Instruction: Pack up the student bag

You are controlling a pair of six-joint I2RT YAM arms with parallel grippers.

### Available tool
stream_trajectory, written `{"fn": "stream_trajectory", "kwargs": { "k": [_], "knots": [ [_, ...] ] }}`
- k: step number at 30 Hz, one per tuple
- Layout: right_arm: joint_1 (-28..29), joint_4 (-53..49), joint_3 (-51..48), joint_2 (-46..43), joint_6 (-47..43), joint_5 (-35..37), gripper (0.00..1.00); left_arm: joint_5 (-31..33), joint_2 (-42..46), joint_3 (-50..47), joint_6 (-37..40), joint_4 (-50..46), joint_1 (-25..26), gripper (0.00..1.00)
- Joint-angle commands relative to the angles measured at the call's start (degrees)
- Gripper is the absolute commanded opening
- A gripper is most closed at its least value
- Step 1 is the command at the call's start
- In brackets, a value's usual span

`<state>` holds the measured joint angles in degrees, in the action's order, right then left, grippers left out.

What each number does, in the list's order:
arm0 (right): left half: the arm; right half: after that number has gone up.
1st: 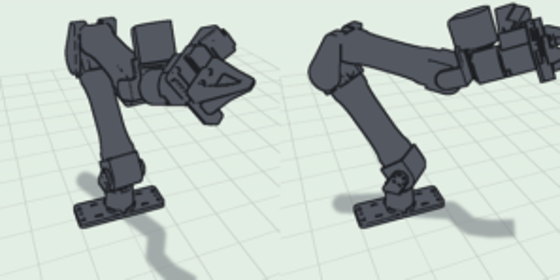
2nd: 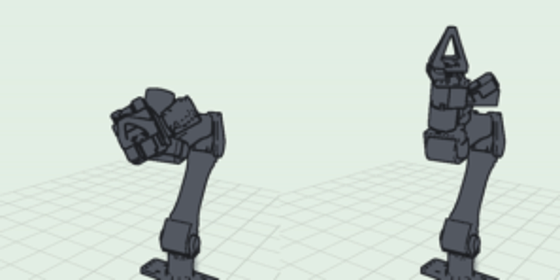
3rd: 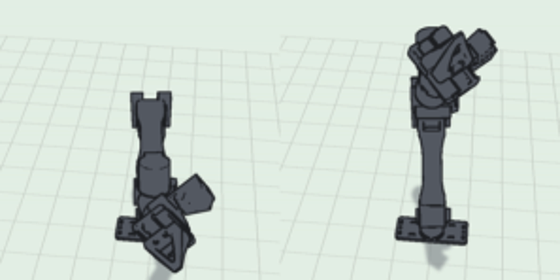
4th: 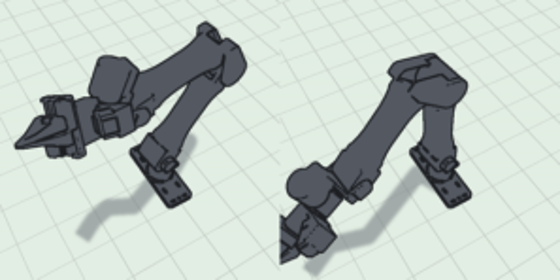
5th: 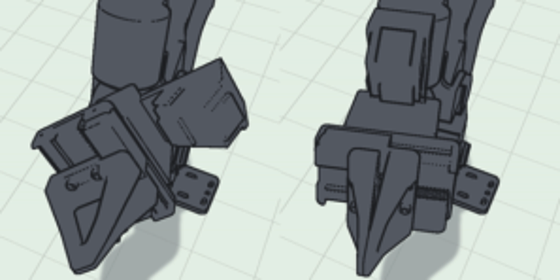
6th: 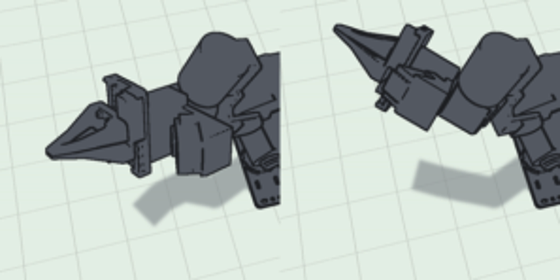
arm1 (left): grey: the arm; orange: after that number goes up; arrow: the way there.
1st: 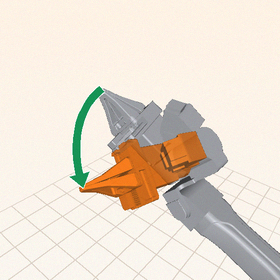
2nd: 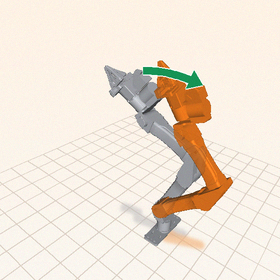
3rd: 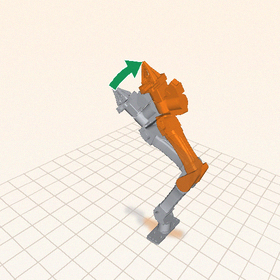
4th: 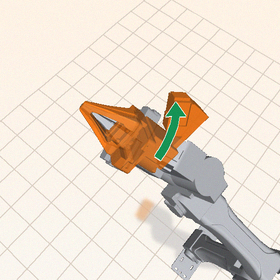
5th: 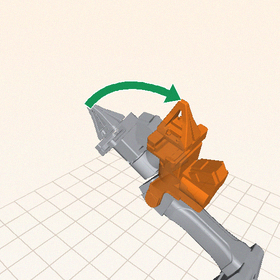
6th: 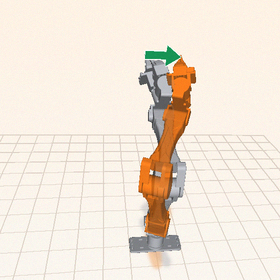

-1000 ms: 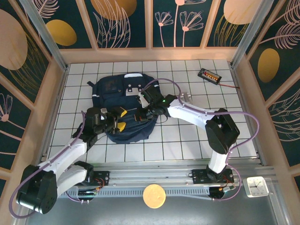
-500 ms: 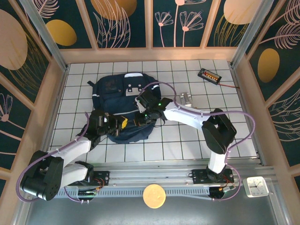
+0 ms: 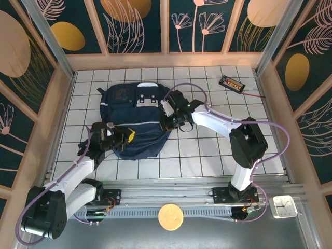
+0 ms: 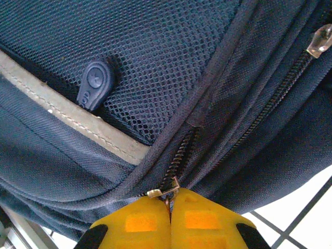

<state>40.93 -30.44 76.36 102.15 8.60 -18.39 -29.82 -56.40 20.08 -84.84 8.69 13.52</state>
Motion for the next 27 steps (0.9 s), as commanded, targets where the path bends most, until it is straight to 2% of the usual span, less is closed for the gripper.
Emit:
{"fn": "stream_trajectory", "kwargs": {
  "k": [1, 6, 10, 14, 17, 22, 27],
  "knots": [
    [-5.6, -4.1, 1.2, 0.9, -6.5, 10.7, 0.0, 1.2, -0.1, 1.8, 4.9, -6.7, -2.0, 0.0],
    [-9.1, 6.4, 1.8, 3.8, -17.2, 15.7, 0.0, 0.7, 0.7, 3.7, 7.7, -11.8, -2.0, 0.0],
    [-10.5, 20.6, -4.1, 1.0, -33.0, 14.2, 0.0, 0.1, 1.8, 3.2, 7.8, -13.3, -2.0, 0.0],
    [-11.3, 24.6, -2.9, 3.5, -47.6, 16.6, 0.0, -0.2, 1.6, 3.4, 8.6, -14.3, -2.0, 0.0],
    [-12.2, 24.9, 1.3, 7.1, -53.6, 17.0, 0.0, -0.9, 0.6, 3.7, 9.7, -15.0, -2.0, 0.0],
    [-13.2, 34.5, 3.5, 10.1, -57.5, 22.8, 0.0, -1.0, -0.6, 4.6, 11.1, -16.4, -2.0, 0.0],
    [-13.7, 42.5, 3.1, 10.6, -60.5, 24.9, 0.0, -1.3, -1.6, 5.1, 11.8, -16.8, -2.0, 0.0]
  ]
}}
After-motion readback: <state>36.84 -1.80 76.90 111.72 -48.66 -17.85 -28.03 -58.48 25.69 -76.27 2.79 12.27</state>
